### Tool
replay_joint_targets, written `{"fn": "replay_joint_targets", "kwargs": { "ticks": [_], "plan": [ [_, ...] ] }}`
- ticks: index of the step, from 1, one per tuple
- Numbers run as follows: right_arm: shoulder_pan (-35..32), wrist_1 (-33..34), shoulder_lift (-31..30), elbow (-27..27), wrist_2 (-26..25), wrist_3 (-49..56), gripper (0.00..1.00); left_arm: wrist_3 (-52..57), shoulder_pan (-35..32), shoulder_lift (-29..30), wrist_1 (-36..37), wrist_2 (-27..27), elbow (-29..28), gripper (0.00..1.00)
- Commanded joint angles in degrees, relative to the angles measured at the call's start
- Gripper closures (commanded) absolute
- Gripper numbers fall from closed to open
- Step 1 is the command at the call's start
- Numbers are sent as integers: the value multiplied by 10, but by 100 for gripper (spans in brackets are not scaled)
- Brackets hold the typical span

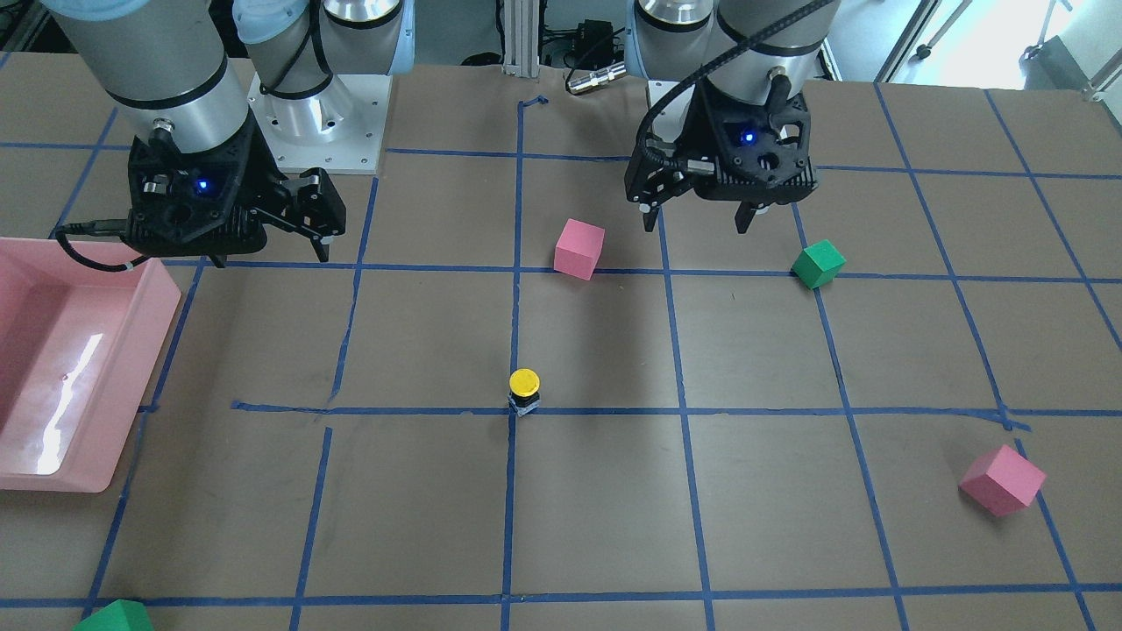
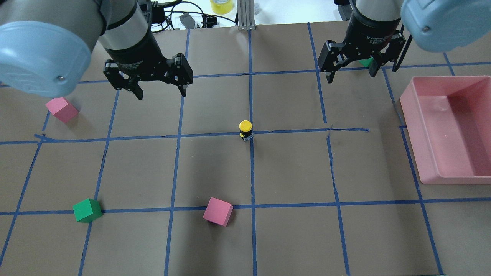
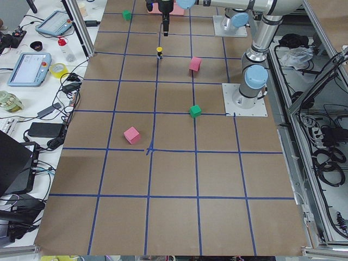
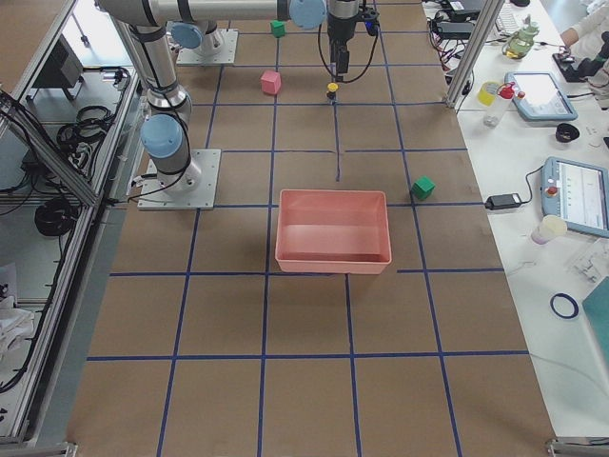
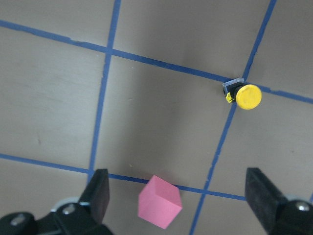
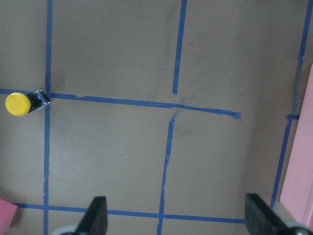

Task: Align button upright

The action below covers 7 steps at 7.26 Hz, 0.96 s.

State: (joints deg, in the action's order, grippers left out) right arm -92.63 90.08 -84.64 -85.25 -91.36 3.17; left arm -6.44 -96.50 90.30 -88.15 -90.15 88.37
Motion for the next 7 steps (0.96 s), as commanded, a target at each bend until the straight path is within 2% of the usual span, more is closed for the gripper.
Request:
{"fn": "replay_joint_targets", "kwargs": {
  "ticks": [1, 7],
  "plan": [
    [0, -1, -2, 0, 0, -1, 0, 48, 43, -23, 7, -2, 12, 0],
    [-4, 4, 2, 1, 2, 6, 0, 63, 68, -21, 28, 6, 15, 0]
  ]
}}
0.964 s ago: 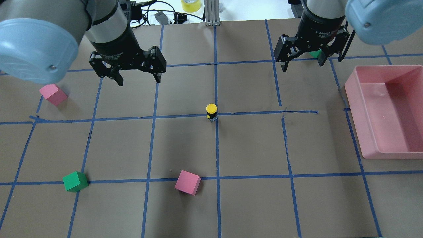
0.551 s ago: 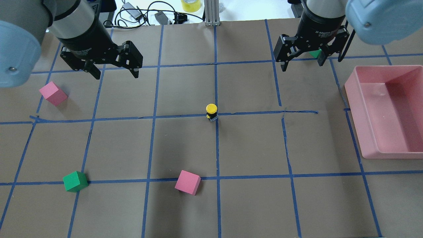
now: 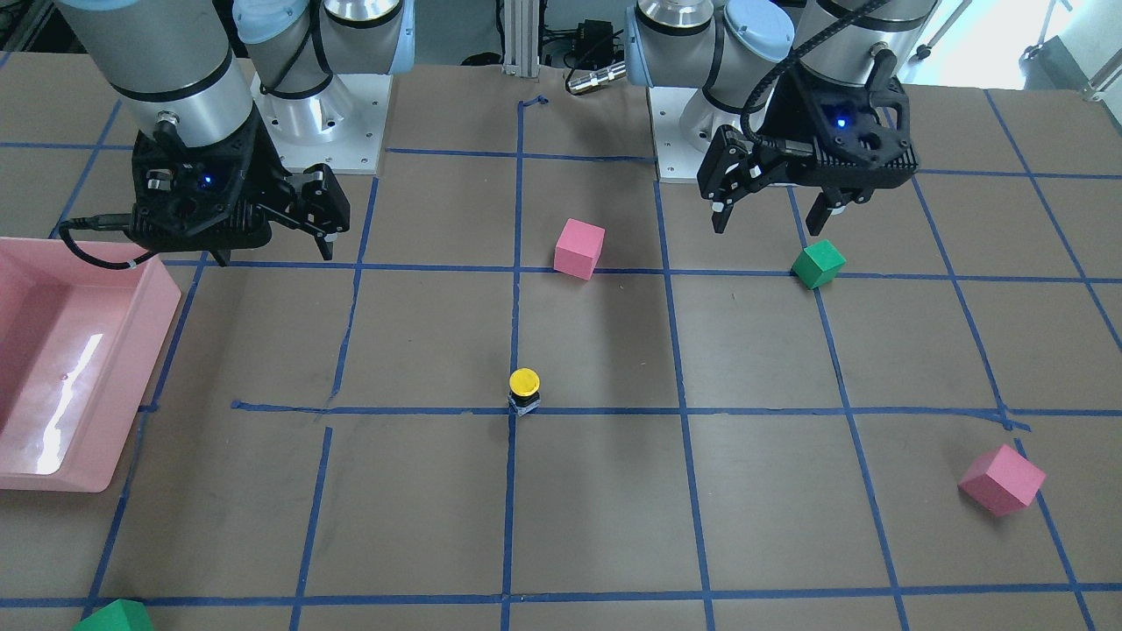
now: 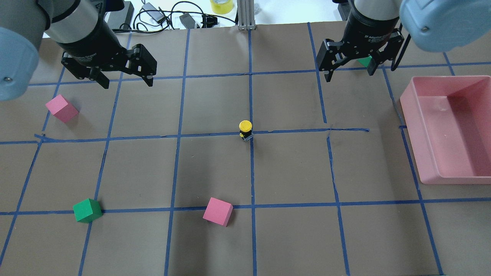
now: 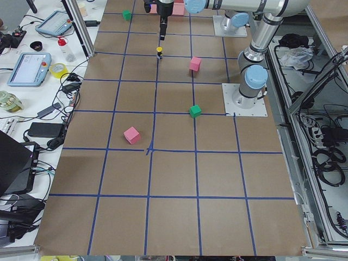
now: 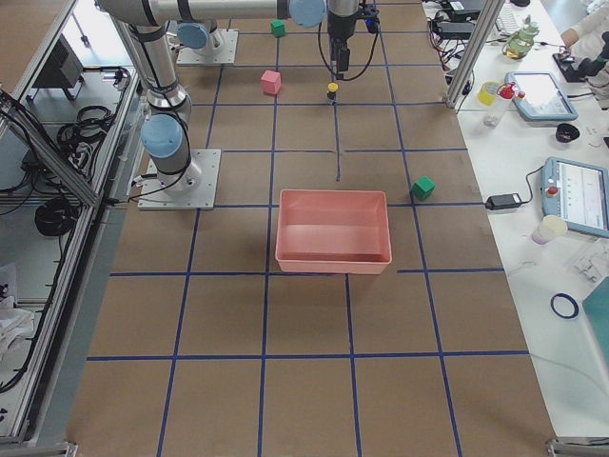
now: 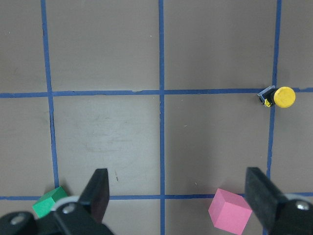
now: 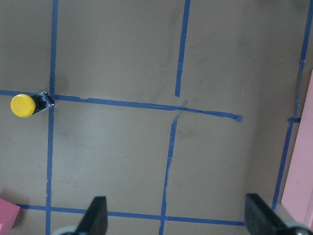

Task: Align button upright

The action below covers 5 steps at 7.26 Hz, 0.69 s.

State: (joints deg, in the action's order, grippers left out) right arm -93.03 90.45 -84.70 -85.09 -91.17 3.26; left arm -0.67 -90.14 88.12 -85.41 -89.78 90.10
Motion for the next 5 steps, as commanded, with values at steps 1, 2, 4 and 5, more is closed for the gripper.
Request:
{"fn": "replay_joint_targets", "kwargs": {
  "ticks": [1, 2, 4, 5],
  "plan": [
    [0, 1, 2, -1, 0, 2, 0, 5, 5, 1, 1, 0, 0, 0],
    [0, 0, 2, -1, 0, 0, 0, 5, 4, 0, 1, 0, 2, 0],
    [0, 1, 2, -2, -1, 1, 0, 5, 3, 0, 1, -1, 4, 0],
    [0, 0, 2, -2, -1, 1, 0, 5, 3, 0, 1, -1, 4, 0]
  ]
}}
